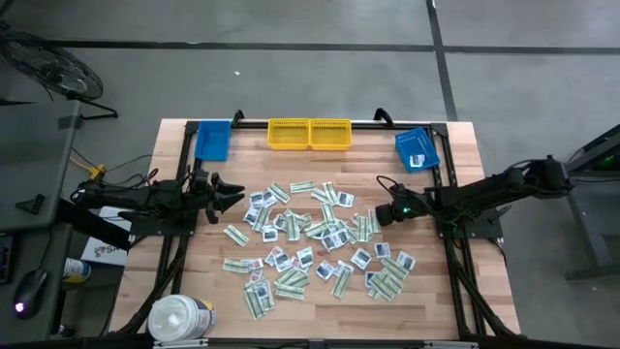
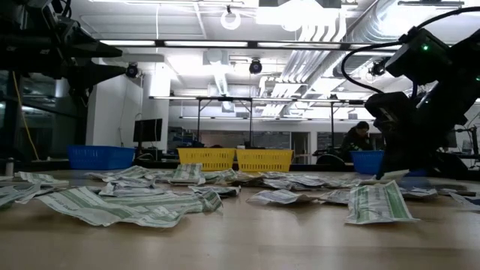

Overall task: Pick & Place First Aid Supplies
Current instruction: Put the green bandage pack into the right yellow bin

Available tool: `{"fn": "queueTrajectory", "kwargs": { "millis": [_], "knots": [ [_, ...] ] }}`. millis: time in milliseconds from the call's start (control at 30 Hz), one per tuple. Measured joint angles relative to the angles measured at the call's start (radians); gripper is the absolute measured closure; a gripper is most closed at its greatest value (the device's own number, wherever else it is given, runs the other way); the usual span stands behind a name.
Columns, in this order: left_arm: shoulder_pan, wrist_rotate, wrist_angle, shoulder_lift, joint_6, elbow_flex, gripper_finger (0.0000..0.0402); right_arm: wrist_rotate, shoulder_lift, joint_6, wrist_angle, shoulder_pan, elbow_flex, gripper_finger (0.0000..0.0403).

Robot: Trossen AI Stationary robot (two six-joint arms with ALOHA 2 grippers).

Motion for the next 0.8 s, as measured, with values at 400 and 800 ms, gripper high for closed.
{"fn": "queueTrajectory", "kwargs": {
  "millis": [400, 800],
  "knots": [
    [0.0, 0.0, 0.0, 0.0, 0.0, 0.0, 0.024, 0.018, 0.0, -0.366, -0.278, -0.178, 0.315, 0.0402],
    [0.0, 0.0, 0.0, 0.0, 0.0, 0.0, 0.024, -0.124, 0.045, -0.862, -0.413, -0.428, 0.622, 0.0403]
  ]
}}
